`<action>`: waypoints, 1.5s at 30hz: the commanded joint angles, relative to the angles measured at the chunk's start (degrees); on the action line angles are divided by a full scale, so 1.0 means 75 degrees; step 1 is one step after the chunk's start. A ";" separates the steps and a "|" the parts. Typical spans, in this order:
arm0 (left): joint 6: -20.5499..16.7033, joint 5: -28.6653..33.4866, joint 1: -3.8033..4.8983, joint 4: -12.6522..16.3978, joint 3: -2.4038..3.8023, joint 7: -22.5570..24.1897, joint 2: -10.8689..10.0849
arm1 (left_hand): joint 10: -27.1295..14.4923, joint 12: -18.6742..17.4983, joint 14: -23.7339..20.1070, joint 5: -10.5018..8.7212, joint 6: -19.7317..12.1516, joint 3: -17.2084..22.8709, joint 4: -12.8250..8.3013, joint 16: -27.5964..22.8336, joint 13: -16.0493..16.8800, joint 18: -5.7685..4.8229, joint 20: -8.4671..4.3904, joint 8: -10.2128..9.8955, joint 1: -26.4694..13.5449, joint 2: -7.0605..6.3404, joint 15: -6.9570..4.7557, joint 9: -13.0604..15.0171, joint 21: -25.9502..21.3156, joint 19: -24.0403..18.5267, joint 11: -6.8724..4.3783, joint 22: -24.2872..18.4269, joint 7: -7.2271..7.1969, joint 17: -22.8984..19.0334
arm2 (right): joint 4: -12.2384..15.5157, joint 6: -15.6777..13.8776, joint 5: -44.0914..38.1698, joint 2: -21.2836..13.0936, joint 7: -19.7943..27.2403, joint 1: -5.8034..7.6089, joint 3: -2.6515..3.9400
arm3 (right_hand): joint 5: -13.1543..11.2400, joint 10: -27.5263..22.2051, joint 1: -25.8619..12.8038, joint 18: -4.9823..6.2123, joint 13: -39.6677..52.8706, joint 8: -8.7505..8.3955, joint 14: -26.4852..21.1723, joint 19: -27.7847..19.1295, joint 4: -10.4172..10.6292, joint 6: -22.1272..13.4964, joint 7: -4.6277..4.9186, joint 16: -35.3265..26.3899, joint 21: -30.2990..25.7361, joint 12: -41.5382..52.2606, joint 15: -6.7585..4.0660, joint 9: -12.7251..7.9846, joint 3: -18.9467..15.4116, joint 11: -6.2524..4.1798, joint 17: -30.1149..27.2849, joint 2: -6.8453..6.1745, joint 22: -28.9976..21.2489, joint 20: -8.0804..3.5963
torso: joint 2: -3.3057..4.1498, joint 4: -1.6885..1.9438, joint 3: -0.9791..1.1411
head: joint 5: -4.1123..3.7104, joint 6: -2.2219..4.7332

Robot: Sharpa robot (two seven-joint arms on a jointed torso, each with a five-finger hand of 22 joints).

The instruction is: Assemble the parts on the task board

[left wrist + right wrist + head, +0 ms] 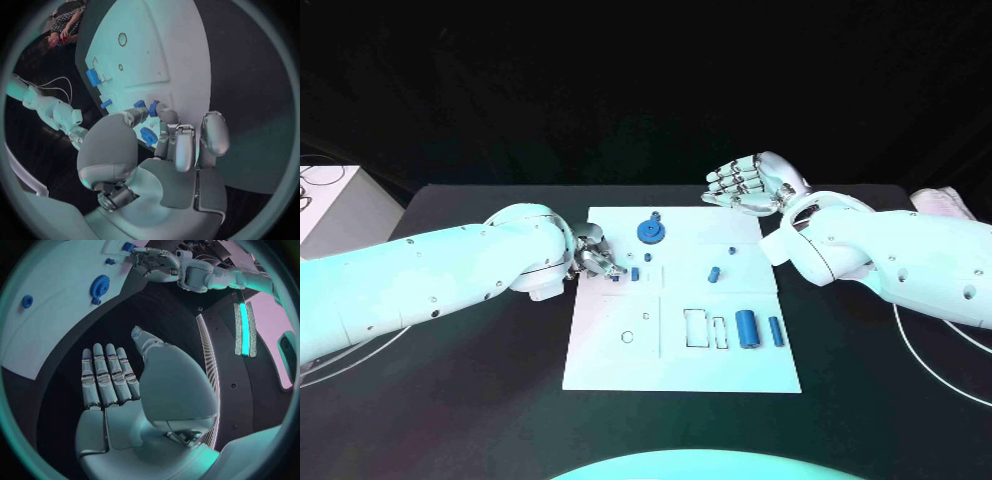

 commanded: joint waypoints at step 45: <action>-0.0266 0.0292 -0.0030 0.0076 0.0110 -0.0004 -0.0172 | 0.0001 -0.0008 0.0560 -0.0003 0.0016 -0.0827 0.0043 0.0019 -0.0063 -0.0070 -0.0023 0.0101 -0.0188 -0.0041 -0.0056 -0.0015 -0.0062 -0.0003 -0.0025 -0.0042 -0.0006 0.1374 | -0.0001 0.0080 -0.0058 0.0002 0.0066 -0.0003 0.0001 | -0.0001 0.0078 -0.0008 0.0026 0.0002 -0.0063 0.0052 -0.0053 -0.0052 0.0090 0.0213 -0.0056 -0.0019 -0.0059 0.0027 -0.0015 0.0000 0.0015 -0.0038 0.0068 -0.0046 0.0006 | 0.0001 -0.0008 0.0000 | 0.0001 0.0018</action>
